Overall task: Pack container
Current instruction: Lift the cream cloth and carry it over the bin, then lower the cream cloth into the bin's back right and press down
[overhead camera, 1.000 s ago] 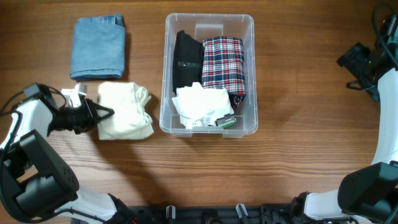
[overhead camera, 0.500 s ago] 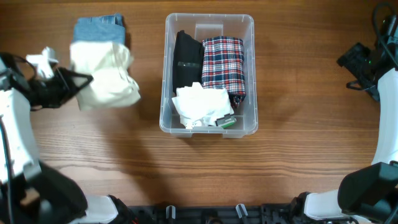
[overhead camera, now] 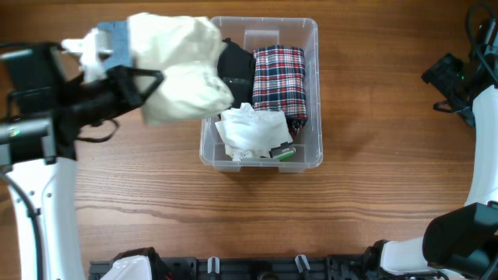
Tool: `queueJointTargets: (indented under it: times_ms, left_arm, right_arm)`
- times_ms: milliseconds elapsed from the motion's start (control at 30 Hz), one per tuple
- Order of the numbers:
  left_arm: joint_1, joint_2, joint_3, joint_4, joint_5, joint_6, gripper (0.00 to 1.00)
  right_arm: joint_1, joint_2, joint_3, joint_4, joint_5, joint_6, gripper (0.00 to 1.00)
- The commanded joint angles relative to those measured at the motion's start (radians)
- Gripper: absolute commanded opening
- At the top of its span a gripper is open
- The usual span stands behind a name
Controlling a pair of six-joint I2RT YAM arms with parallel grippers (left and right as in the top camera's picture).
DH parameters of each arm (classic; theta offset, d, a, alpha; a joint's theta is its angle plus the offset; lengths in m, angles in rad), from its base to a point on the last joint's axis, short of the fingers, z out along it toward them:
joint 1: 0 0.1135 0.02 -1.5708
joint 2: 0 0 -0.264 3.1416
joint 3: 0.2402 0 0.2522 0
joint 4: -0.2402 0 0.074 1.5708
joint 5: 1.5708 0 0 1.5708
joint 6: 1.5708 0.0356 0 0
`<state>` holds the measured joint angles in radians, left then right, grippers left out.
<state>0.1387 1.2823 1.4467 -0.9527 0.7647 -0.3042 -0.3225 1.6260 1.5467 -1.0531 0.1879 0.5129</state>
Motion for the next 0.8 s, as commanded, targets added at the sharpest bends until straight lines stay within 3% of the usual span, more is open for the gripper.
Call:
queueJointTargets:
  times_ms: [0,267,600,767]
  left_arm:
    - [-0.156,0.019,0.03,0.113,-0.092,-0.148,0.06]
    - [-0.391,0.193,0.03,0.383,-0.228,-0.237,0.08]
    - [-0.518,0.479,0.03,0.664,-0.228,-0.288,0.15]
    - [-0.525,0.574,0.03,0.692,-0.229,-0.287,0.14]
  right_arm:
    - [0.0,0.005,-0.002,0.003,0.006,0.013,1.0]
    - [0.0,0.005,-0.002,0.003,0.006,0.013,1.0]
    - [0.0,0.005,-0.002,0.003,0.006,0.013,1.0]
    - [0.0,0.005,-0.002,0.005,0.006,0.013,1.0]
